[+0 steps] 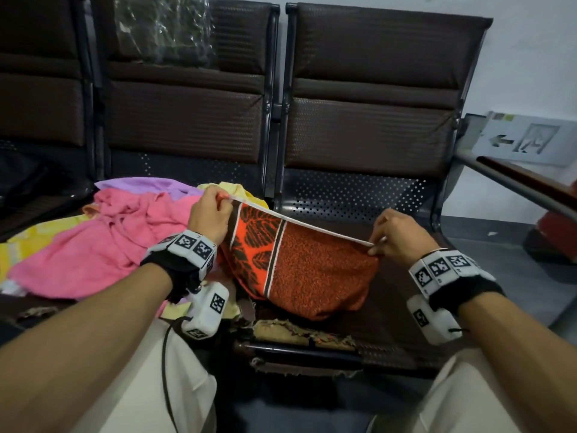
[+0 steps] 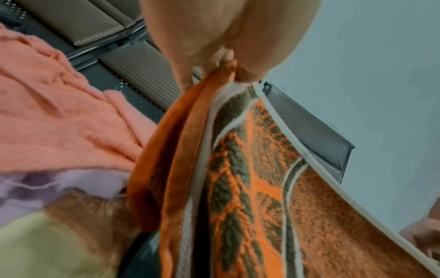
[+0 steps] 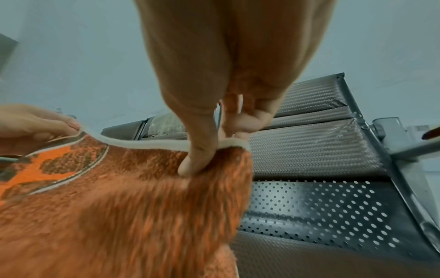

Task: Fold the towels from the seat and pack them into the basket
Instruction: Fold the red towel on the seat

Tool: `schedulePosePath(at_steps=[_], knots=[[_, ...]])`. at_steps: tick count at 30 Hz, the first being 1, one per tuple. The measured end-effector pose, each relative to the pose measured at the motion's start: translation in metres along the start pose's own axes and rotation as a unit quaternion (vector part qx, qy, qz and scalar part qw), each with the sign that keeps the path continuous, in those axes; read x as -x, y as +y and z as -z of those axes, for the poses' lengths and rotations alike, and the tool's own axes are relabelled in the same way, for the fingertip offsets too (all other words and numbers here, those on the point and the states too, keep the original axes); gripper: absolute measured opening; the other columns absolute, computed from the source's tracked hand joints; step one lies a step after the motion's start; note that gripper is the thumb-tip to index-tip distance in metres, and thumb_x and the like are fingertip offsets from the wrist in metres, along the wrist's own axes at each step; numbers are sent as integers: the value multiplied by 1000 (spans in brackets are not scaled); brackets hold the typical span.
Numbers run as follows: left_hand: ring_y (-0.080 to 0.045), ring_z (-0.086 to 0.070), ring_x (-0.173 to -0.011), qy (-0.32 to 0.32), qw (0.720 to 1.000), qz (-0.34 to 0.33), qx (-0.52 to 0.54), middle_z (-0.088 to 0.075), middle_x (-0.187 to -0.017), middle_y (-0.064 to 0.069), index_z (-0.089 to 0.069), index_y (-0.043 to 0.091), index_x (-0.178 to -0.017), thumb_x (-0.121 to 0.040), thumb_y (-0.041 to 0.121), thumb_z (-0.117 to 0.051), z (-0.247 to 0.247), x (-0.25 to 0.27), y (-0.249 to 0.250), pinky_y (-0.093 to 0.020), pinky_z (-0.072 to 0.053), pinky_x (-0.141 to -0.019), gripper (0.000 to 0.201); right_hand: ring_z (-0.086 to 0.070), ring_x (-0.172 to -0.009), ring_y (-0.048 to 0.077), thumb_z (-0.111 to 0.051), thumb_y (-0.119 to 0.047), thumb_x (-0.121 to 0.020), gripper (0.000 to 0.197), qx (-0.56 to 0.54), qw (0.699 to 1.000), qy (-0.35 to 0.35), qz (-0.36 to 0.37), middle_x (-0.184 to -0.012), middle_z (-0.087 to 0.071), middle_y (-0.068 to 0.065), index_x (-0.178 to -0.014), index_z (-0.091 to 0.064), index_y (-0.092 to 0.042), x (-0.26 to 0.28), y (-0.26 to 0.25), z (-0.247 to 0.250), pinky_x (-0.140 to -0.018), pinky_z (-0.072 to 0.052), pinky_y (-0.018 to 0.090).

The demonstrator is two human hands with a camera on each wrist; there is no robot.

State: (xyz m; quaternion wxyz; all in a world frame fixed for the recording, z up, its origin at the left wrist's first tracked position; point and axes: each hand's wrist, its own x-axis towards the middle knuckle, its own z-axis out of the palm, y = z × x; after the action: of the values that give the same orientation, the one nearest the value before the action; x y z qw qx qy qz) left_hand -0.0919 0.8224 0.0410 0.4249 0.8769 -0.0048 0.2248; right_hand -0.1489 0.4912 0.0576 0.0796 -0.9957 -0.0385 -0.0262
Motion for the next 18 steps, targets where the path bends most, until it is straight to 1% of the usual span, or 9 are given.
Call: schedulePosePath(at_steps=[3,5,6,8,9,11,13,16,18], knots=[[-31,-56,-88,-4,1000,-7,-18,-63,-99,-19,-55,0,-100,-90,5,-46,1,1,2,-22,-30,-68,14,-36,-110,8,-81,-35,-68,15,41,998,-35,32,-109,-43,-14,-79,-73,-28,0,-3,1,-86,-41,31],[-27,-52,-82,-16,1000,-4,-26,-63,-98,-21,-53,0,-102,-90,3,-45,2,3,6,-25,-30,-68,14,-43,-107,10,-82,-35,-67,20,32,998,-55,17,-108,-46,-11,-73,-66,-24,0,-5,2,-90,-44,32],[-26,-51,-81,-21,999,-5,-27,-62,-98,-22,-52,0,-103,-91,3,-44,2,5,9,-25,-30,-67,15,-50,-102,13,-82,-34,-69,24,9,999,-43,3,-104,-50,-7,-70,-61,-22,0,-5,2,-85,-46,32],[-32,-54,-85,-26,999,-7,-21,-62,-99,-23,-51,-1,-105,-91,2,-42,3,8,18,-25,-29,-66,17,-58,-88,19,-77,-31,-74,25,-59,998,27,-27,-88,-57,-1,-72,-55,-20,2,-5,6,-70,-41,28],[-35,-56,-88,-27,999,-8,-15,-61,-100,-25,-50,-1,-106,-91,2,-41,5,10,23,-26,-30,-66,18,-58,-82,19,-74,-30,-78,22,-94,992,68,-42,-81,-58,-2,-75,-55,-20,4,-5,10,-66,-37,27],[-38,-57,-93,-32,999,-12,4,-61,-101,-27,-49,-1,-109,-93,4,-40,7,11,37,-31,-32,-70,19,-55,-79,16,-69,-26,-82,13,-159,975,137,-69,-79,-60,-3,-80,-57,-21,7,-7,18,-68,-35,24],[-38,-57,-97,-37,999,-15,29,-61,-104,-26,-49,0,-111,-95,9,-38,14,10,52,-35,-38,-78,21,-55,-81,13,-68,-21,-82,7,-200,958,191,-80,-82,-64,-3,-83,-61,-23,11,-11,30,-72,-36,21],[-32,-55,-106,-44,997,2,68,-60,-111,-18,-52,6,-111,-97,15,-40,29,5,73,-33,-38,-86,22,-58,-79,9,-70,-20,-79,7,-256,927,260,-81,-75,-65,-7,-82,-69,-26,18,-17,57,-65,-33,12],[-26,-56,-105,-63,991,15,121,-62,-110,-12,-56,12,-106,-94,16,-44,40,1,90,-33,-41,-88,18,-61,-82,9,-71,-21,-77,7,-294,909,284,-85,-78,-69,-5,-82,-71,-26,24,-22,76,-70,-39,17]])
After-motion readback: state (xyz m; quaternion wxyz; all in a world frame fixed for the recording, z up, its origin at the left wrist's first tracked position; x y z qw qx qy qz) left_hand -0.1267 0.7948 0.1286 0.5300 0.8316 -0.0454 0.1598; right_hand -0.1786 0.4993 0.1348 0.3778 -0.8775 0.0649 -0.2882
